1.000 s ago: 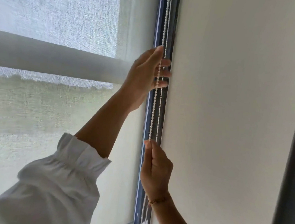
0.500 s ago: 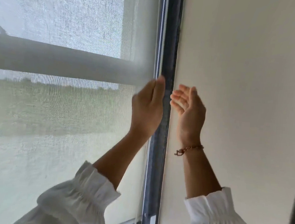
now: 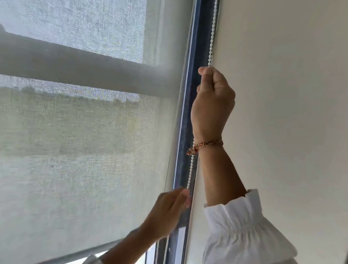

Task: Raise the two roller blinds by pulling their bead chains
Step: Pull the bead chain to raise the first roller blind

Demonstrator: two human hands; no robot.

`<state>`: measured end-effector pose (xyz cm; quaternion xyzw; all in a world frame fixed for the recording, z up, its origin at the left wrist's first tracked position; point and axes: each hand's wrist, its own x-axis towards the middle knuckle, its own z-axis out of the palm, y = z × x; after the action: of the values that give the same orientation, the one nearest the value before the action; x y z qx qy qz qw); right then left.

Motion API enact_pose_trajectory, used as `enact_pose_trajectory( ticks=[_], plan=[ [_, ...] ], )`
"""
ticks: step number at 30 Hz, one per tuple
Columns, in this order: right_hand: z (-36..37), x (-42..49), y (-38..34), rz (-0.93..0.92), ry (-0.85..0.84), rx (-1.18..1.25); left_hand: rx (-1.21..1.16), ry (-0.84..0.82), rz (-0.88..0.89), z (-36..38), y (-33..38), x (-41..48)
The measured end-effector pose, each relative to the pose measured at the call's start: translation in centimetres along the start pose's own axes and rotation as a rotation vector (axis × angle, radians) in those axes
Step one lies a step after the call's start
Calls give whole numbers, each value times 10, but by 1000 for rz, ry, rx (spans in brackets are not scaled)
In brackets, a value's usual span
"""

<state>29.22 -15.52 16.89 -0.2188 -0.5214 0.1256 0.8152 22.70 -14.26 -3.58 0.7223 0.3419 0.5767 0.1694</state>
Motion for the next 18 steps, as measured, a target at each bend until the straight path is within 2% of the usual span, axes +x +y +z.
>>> enact_pose_trajectory(
  ticks=[4, 9, 12, 15, 18],
  plan=[
    [-5, -7, 2, -135, 33, -47, -216, 103, -103, -22, 32, 45],
    [-15, -32, 21, -232, 59, -113, -451, 240, -34, -47, 100, 102],
    [-23, -55, 37, -299, 57, -166, -479, 258, 31, -54, 134, 119],
    [-34, -85, 53, -360, -6, -180, -473, 167, 57, -56, 165, 133],
    [-42, -117, 68, -372, -94, -201, -445, 172, -56, -51, 181, 140]
  ],
)
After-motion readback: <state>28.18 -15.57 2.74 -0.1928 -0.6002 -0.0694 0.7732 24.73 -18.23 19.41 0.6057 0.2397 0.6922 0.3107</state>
